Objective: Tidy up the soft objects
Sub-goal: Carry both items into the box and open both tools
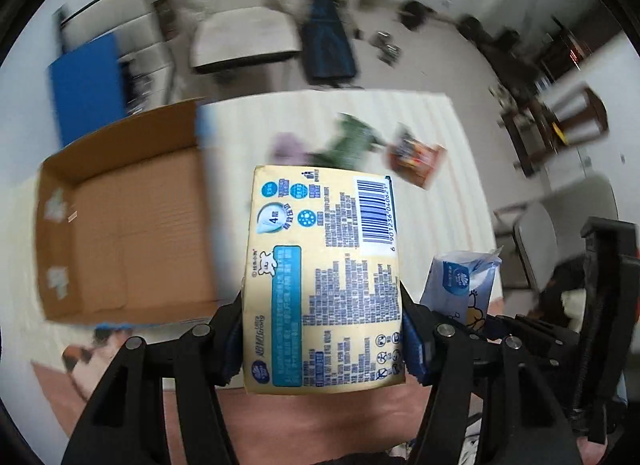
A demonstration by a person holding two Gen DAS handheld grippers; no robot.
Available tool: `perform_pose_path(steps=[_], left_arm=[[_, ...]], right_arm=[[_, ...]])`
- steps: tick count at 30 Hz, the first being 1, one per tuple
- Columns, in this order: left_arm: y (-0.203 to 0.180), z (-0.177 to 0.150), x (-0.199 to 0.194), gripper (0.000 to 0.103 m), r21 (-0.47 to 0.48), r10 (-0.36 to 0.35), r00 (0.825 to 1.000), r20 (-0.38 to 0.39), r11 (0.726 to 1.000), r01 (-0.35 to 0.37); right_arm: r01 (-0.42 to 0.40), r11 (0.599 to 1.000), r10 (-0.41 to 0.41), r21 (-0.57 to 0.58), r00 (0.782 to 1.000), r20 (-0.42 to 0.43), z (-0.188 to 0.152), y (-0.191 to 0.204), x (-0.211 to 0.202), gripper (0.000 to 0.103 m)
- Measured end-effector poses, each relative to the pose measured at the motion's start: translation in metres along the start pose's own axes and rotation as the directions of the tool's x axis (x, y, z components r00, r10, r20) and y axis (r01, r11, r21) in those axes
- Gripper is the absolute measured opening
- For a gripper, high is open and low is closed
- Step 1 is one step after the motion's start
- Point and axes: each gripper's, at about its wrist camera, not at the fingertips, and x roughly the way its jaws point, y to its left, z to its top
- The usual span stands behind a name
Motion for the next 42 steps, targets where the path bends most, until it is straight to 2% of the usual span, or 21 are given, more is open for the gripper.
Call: perform_pose_path(steps=[4, 7, 10, 15, 18, 22, 29, 32, 34, 35, 36, 37, 39, 42], left_arm=[[0.091, 0.005, -0.012, 0.06, -0.102, 0.04, 0.999, 0.002, 0.994, -0.039], [0.15, 0.013, -0.002, 0.06, -0.173, 0.047, 0.998, -0.03, 0.983, -0.052], [0.213, 0.027, 0.023, 0.06, -0.245, 0.013, 0.996, -0.091, 0.969, -0.035], [0.273, 0.066, 0.075, 0.06, -0.304, -0.048, 0.987, -0.151, 0.953, 0.0], [0.293, 0.08, 0.106, 0.06, -0.317, -0.09, 0.979, -0.181, 0.948, 0.029], [0.307, 0.092, 0.132, 0.06, -0.303, -0.109, 0.97, -0.218, 0.952, 0.039], [0.308, 0.097, 0.154, 0.06, -0.278, -0.122, 0.957, -0.264, 0.96, 0.046], [0.306, 0.097, 0.154, 0.062, -0.264, -0.105, 0.957, -0.27, 0.964, 0.032], [0.304, 0.096, 0.15, 0.062, -0.266, -0.075, 0.957, -0.28, 0.964, -0.002], [0.304, 0.096, 0.149, 0.062, -0.263, -0.058, 0.955, -0.29, 0.965, -0.022], [0.304, 0.098, 0.147, 0.067, -0.247, -0.04, 0.956, -0.29, 0.968, -0.034], [0.302, 0.099, 0.144, 0.085, -0.218, -0.018, 0.959, -0.284, 0.975, -0.046], [0.301, 0.098, 0.135, 0.09, -0.197, 0.005, 0.964, -0.267, 0.979, -0.06], [0.303, 0.087, 0.124, 0.09, -0.179, 0.0, 0.965, -0.263, 0.983, -0.049]], right_arm=[[-0.058, 0.993, 0.059, -0.101, 0.998, 0.0, 0.009, 0.094, 0.012, 0.037], [-0.072, 0.985, 0.07, -0.157, 0.997, -0.02, 0.023, 0.174, 0.036, 0.037], [-0.041, 0.978, 0.036, -0.203, 0.999, -0.03, 0.041, 0.239, 0.073, 0.037], [0.005, 0.973, -0.027, -0.23, 0.995, -0.092, 0.074, 0.306, 0.156, 0.037], [0.036, 0.97, -0.066, -0.241, 0.991, -0.119, 0.086, 0.322, 0.195, 0.037], [0.084, 0.968, -0.119, -0.238, 0.984, -0.136, 0.102, 0.326, 0.232, 0.037], [0.154, 0.951, -0.188, -0.267, 0.976, -0.108, 0.115, 0.342, 0.248, 0.038], [0.168, 0.943, -0.206, -0.286, 0.973, -0.108, 0.111, 0.35, 0.25, 0.039], [0.184, 0.933, -0.227, -0.31, 0.968, -0.107, 0.109, 0.357, 0.253, 0.042], [0.186, 0.931, -0.229, -0.314, 0.967, -0.107, 0.107, 0.36, 0.25, 0.045], [0.178, 0.934, -0.224, -0.311, 0.967, -0.118, 0.105, 0.361, 0.25, 0.052], [0.177, 0.935, -0.225, -0.306, 0.966, -0.129, 0.106, 0.362, 0.252, 0.057], [0.179, 0.937, -0.226, -0.301, 0.966, -0.129, 0.105, 0.359, 0.248, 0.089], [0.185, 0.934, -0.23, -0.304, 0.966, -0.119, 0.096, 0.358, 0.239, 0.1]])
